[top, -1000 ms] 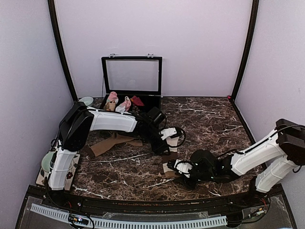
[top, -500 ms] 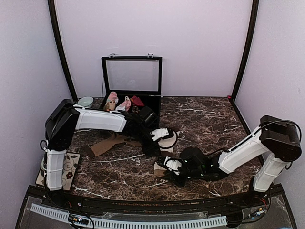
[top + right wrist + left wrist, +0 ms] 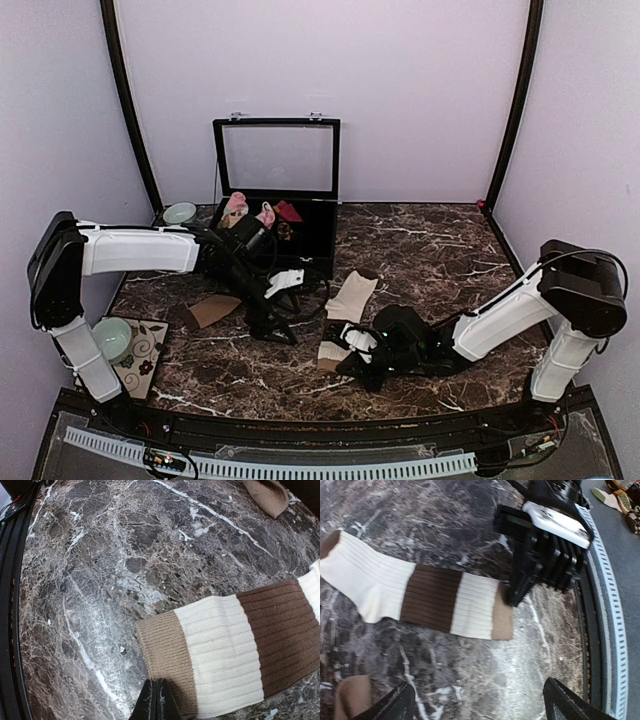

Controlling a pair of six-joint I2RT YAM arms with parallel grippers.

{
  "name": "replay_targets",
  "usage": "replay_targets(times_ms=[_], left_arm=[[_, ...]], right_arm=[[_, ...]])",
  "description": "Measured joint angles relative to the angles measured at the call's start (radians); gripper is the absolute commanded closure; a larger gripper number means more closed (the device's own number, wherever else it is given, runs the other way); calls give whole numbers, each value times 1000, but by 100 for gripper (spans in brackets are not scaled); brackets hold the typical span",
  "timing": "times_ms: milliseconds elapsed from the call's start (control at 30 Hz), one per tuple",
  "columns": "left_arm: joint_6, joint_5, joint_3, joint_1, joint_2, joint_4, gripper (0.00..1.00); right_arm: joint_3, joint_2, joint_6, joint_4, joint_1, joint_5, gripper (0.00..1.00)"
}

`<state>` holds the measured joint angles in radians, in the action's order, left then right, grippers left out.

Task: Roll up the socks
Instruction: Roll the sock at the center of the board.

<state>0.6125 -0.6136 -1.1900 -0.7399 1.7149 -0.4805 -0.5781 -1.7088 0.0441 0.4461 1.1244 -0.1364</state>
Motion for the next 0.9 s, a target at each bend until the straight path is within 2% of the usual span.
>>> replay_targets(times_ms=[267,500,700,900], left_arm=[[72,-56,105,-92,0,-6,10],[119,-11,112,-154,28,90,12],[158,72,111,-214,107,181,22],[166,117,95,-235,164,246,37]], right_arm=[[-6,-1,183,-22,-74,-135,100],[14,-1,362,1,-154,-254,100],[29,-1,483,68,-195,-338,100],[29,-18,546,114,-201,-389,100]])
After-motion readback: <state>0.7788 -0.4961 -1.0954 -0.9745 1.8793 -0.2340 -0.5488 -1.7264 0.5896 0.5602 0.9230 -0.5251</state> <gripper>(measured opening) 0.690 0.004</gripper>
